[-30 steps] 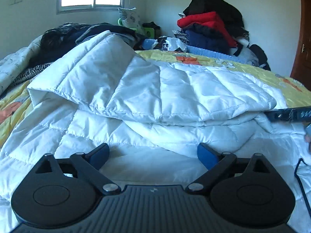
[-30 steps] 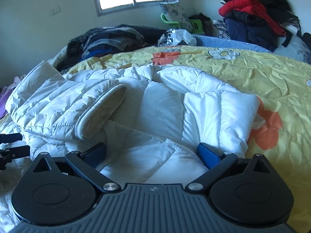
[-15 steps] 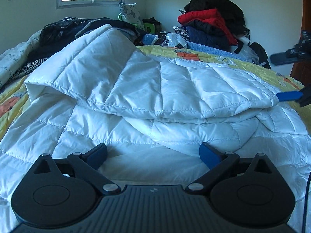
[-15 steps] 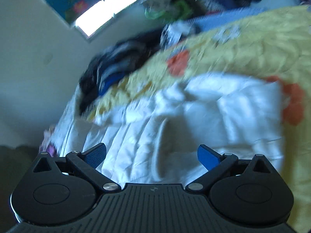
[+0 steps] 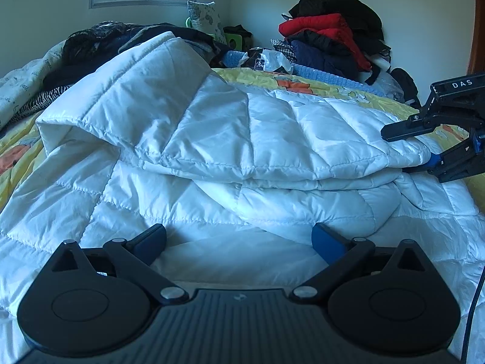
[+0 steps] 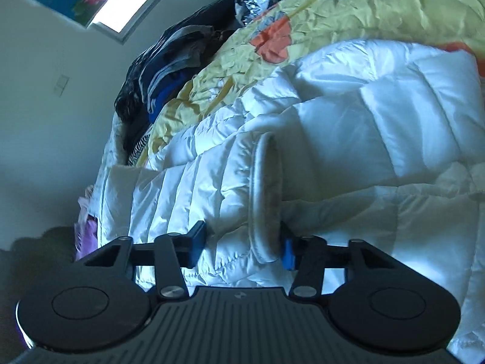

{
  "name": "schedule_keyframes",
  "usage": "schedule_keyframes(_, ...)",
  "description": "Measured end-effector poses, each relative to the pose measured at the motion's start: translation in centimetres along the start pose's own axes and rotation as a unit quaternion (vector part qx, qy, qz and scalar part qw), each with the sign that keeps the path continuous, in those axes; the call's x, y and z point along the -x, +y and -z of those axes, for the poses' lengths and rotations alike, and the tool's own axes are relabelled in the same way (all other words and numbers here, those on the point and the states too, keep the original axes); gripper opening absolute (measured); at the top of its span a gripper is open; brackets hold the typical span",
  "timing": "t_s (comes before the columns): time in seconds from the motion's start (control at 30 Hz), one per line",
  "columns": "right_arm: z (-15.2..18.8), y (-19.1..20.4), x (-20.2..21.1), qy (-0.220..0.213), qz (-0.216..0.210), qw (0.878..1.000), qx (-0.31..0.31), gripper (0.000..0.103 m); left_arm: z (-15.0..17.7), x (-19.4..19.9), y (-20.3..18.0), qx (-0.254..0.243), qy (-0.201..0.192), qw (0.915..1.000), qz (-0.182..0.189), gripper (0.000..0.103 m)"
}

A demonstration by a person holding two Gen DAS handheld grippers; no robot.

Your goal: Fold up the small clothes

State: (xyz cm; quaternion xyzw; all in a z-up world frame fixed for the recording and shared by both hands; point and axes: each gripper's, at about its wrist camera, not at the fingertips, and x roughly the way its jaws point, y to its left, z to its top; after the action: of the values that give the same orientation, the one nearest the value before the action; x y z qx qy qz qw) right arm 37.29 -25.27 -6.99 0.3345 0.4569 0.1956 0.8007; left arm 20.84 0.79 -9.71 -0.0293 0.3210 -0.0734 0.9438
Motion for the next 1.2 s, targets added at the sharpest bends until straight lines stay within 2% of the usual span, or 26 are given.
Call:
schedule_keyframes(0.17,-0.1,-1.3,0.1,0.006,-0.027,0.999,-0.037,0.050,0.0,0.0,0.0,0.000,0.000,1.0000,0.000,0.103)
schedule_keyframes(0.3,0.1,-2.8,0.8,0.007,-0.065,0.994,-0.089,0.050,0.0,0.0,0.0,0.000,0.000,1.0000,0.000,0.103)
schedule_keyframes(0.37,0.3,-3.0,1.0,0.009,-0.062,0.994,-0.094,0.048,0.0,-0.1,0.1,0.000,0.000,1.0000,0.000,0.103)
schedule_keyframes(0.5,0.7,-2.0,1.0,-0.013,-0.030,0.998,-0.061,0.022,0.0,-0.1,0.1,0.000,0.001,1.0000,0.001,0.103)
schedule_keyframes(0.53,0.7,-1.5,1.2,-0.022,-0.028,0.998,-0.047,0.020,0.0,0.0,0.1,0.000,0.001,1.0000,0.000,0.103)
schedule_keyframes(0.73,-0.1,2.2,3.1,-0.061,-0.054,0.997,0.015,0.017,0.0,0.0,0.1,0.000,0.001,1.0000,0.001,0.103)
schedule_keyframes(0.9,-2.0,4.0,7.7,-0.109,-0.086,0.989,0.046,0.017,-0.1,0.0,0.2,0.000,0.001,1.0000,0.001,0.103)
schedule_keyframes(1.03,-2.3,2.0,11.3,-0.141,-0.071,0.987,0.036,0.017,0.1,0.0,0.0,0.003,0.001,1.0000,0.003,0.103)
schedule_keyframes(1.2,-0.3,-3.6,13.1,-0.143,-0.028,0.989,-0.014,0.017,0.3,0.0,-0.1,0.006,0.003,1.0000,0.003,0.103)
